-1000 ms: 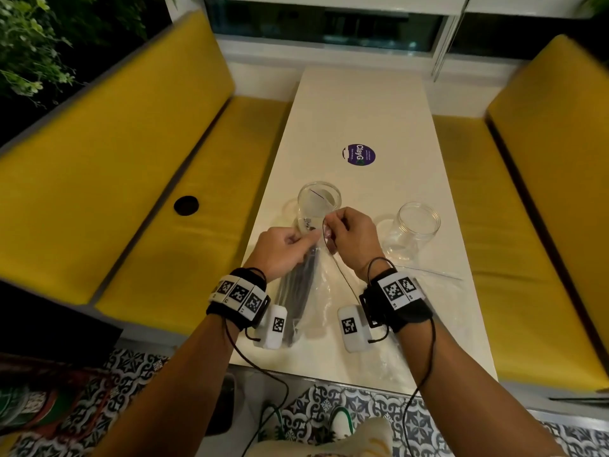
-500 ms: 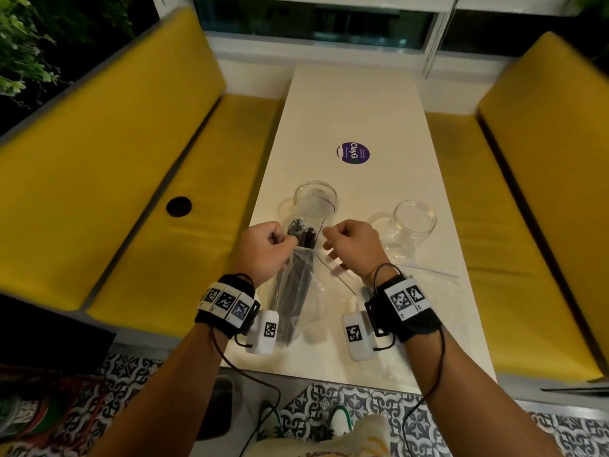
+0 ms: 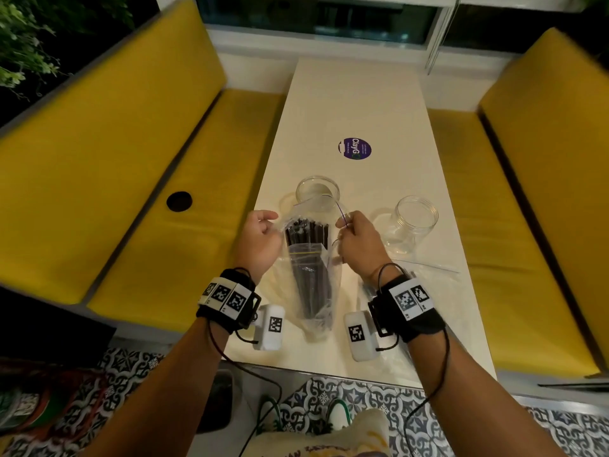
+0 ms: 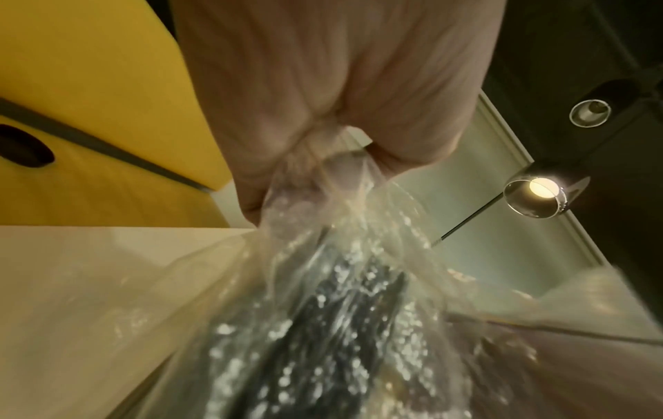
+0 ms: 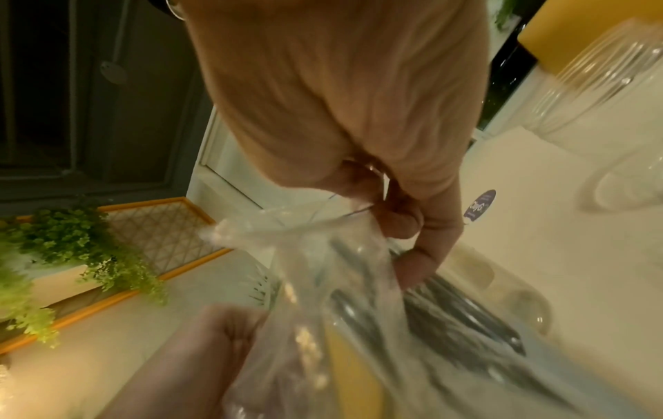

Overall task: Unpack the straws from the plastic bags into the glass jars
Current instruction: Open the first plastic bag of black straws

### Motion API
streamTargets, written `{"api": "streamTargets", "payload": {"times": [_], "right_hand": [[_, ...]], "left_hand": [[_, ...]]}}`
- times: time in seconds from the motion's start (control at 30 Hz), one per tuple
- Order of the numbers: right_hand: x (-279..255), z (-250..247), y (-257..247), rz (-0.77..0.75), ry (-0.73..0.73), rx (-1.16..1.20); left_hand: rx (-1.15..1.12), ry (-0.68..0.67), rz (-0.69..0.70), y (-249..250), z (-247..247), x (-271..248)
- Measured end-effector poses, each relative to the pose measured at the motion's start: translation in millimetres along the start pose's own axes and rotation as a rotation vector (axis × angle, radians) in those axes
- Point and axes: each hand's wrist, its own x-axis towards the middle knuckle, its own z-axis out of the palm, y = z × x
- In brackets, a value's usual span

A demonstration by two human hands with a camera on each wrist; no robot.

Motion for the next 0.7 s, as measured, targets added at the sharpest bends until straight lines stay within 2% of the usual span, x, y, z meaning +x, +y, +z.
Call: {"api": "streamTargets", "payload": {"times": [0.07,0.2,0.23,0.33,0.4,0.5,0.63,0.7], "right_hand": [[-1.1,6.0,-2.1,0.017,-0.042,0.031],[2.0,-1.2,7.9,0.016,-0.135,0.049],[4.2,-6.2,11.6,-0.001,-0.108,0.047],[12.7,-18.7,19.6,-0.046,0.091,0.071],[11.7,-17.9,20.0,-0.067,0.134,0.137],[-2.2,-11.3,18.8,-0.074,-0.037,0.156],[-29.8,-2.0,14.4,-0.154,-0.364,-0.093],[-31.7,8.3,17.4,-0.229,-0.403,-0.162]], "left_hand": [[-0.044,-0.034,-0.042,1.6,4.2,-1.2],[-0.027,0.049,-0.027,-2.5,-2.7,-0.2],[-0.011,0.057,-0.019,-3.4,-5.3,-0.6],[0.018,0.032,-0.009,-6.0,-9.3,-3.9],[0.041,0.029,-0.024,-5.6,-8.6,-6.0],[0.053,0.079,-0.06,-3.0,-7.1,-7.7],[-0.01,0.105,-0.137,-0.8,-5.5,-5.7],[-0.068,0.075,-0.192,-3.9,-4.7,-1.5]]}}
